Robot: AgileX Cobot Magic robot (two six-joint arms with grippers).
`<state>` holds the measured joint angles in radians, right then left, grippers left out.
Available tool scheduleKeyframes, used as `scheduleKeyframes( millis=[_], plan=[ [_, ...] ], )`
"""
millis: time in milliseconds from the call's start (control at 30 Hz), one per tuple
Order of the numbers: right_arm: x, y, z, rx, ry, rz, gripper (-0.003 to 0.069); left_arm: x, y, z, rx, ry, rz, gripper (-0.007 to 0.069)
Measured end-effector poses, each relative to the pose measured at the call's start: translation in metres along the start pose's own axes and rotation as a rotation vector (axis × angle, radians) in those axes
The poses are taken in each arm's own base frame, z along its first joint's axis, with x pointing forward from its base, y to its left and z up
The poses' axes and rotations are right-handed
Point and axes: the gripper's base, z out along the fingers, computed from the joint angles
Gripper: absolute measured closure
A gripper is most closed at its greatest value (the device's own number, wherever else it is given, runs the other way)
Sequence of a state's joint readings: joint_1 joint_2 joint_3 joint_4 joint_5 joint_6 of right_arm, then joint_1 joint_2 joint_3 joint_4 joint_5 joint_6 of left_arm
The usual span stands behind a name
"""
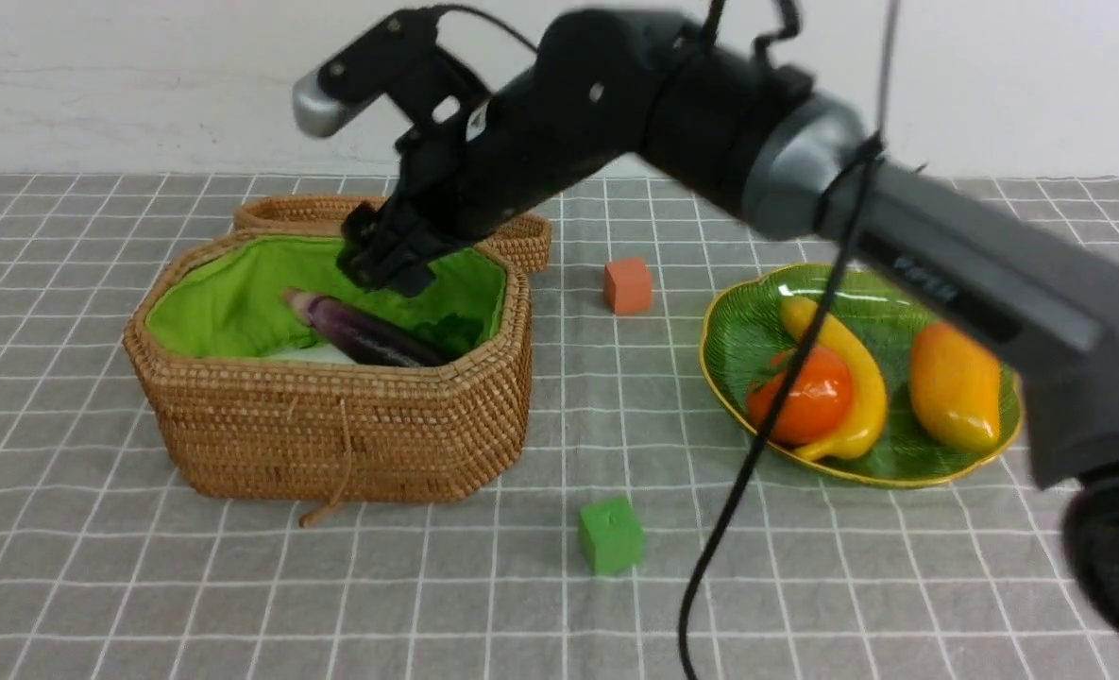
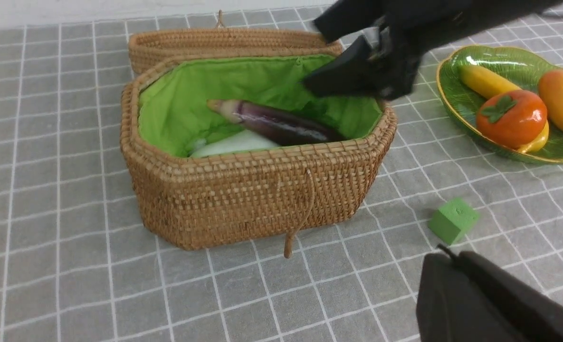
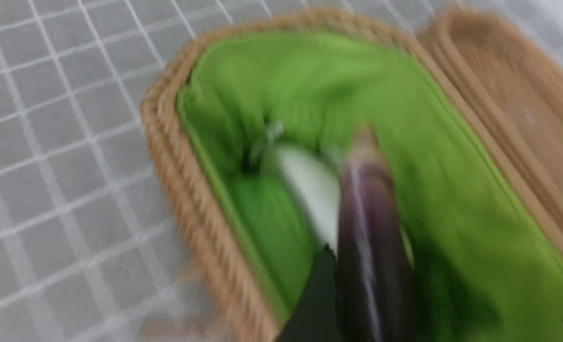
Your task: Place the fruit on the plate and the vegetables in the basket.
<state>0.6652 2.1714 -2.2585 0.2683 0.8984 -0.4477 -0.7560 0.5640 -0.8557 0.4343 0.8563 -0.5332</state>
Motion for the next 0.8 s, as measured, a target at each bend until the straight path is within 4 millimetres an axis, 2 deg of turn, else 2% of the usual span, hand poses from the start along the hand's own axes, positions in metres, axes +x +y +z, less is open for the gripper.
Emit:
scheduleKeyframes(
  millis=[33,67,133,167,267,333,400,500,533,633,800],
  plan=[
    [-0.004,0.001,-0.037,0.013,0.078,0.050,0.0120,0.000,-0.005,0.000,0.050,0.000,0.056,0.0637],
    [-0.006,0.003,-0.064,0.021,0.126,0.070,0.0176,0.001,-0.008,0.001,0.088,-0.001,0.091,0.0637],
    [-0.011,0.003,-0.099,0.057,0.141,0.082,0.0295,0.004,-0.014,0.002,0.153,0.002,0.103,0.0637],
    [-0.011,0.003,-0.103,0.060,0.145,0.089,0.0309,0.004,-0.016,0.002,0.170,0.000,0.105,0.0637],
    [-0.011,0.004,-0.153,0.117,0.119,0.145,0.0544,0.019,-0.024,0.006,0.282,0.005,0.095,0.0637],
    [0.000,0.007,-0.175,0.134,0.133,0.217,0.0650,0.035,-0.024,0.005,0.330,-0.023,0.073,0.0637],
    [0.018,0.011,-0.197,0.150,0.162,0.284,0.0674,0.048,-0.022,0.001,0.369,-0.070,0.033,0.0637],
    [0.059,0.029,-0.229,0.158,0.223,0.381,0.0675,0.070,-0.016,-0.005,0.414,-0.195,-0.023,0.0637],
    [0.067,0.035,-0.239,0.160,0.222,0.396,0.0675,0.077,-0.015,-0.004,0.418,-0.217,-0.032,0.0637],
    [0.105,0.052,-0.253,0.157,0.273,0.454,0.0674,0.092,-0.011,-0.003,0.426,-0.287,-0.042,0.0637],
    [0.152,0.075,-0.277,0.179,0.198,0.524,0.0673,0.114,-0.008,0.007,0.419,-0.289,-0.035,0.0637]
  ],
)
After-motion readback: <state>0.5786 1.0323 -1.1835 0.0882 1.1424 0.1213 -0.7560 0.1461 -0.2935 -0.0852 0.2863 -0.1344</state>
